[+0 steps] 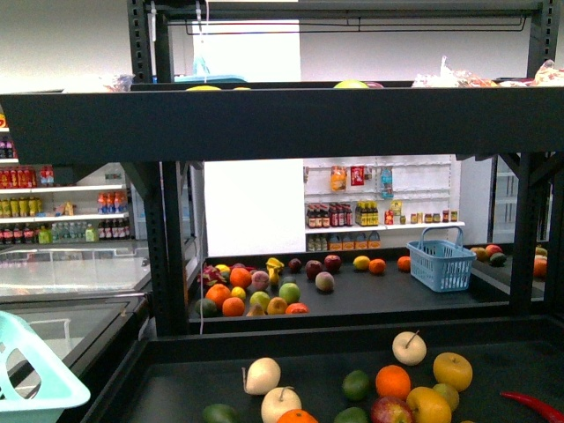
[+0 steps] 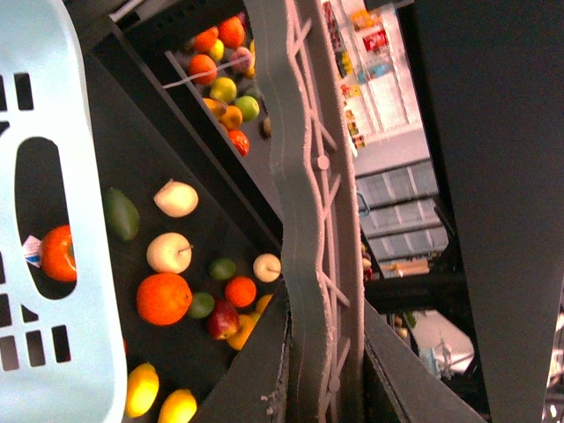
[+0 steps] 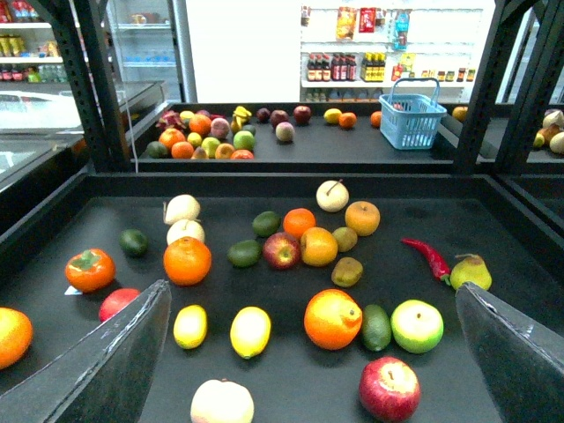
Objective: Pick lemon from shelf
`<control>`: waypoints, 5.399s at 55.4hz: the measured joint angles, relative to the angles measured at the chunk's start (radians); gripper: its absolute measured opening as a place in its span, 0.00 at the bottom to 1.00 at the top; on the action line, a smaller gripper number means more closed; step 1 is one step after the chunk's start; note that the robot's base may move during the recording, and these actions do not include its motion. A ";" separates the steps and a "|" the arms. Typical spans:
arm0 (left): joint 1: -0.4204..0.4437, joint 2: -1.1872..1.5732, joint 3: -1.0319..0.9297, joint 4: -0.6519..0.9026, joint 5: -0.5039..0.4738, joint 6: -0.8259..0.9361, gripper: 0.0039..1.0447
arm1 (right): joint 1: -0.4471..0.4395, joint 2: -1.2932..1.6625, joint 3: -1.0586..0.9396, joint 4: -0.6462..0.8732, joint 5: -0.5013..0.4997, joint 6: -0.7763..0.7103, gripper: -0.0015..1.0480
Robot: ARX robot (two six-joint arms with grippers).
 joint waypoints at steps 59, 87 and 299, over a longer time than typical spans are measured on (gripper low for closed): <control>-0.543 0.125 -0.030 0.209 -0.072 -0.077 0.12 | 0.000 0.000 0.000 0.000 0.000 0.000 0.93; -0.592 0.134 -0.030 0.238 -0.088 -0.072 0.12 | 0.005 0.060 0.029 -0.136 -0.002 0.112 0.93; -0.594 0.134 -0.030 0.238 -0.092 -0.064 0.12 | 0.252 1.802 0.951 0.587 -0.397 0.120 0.68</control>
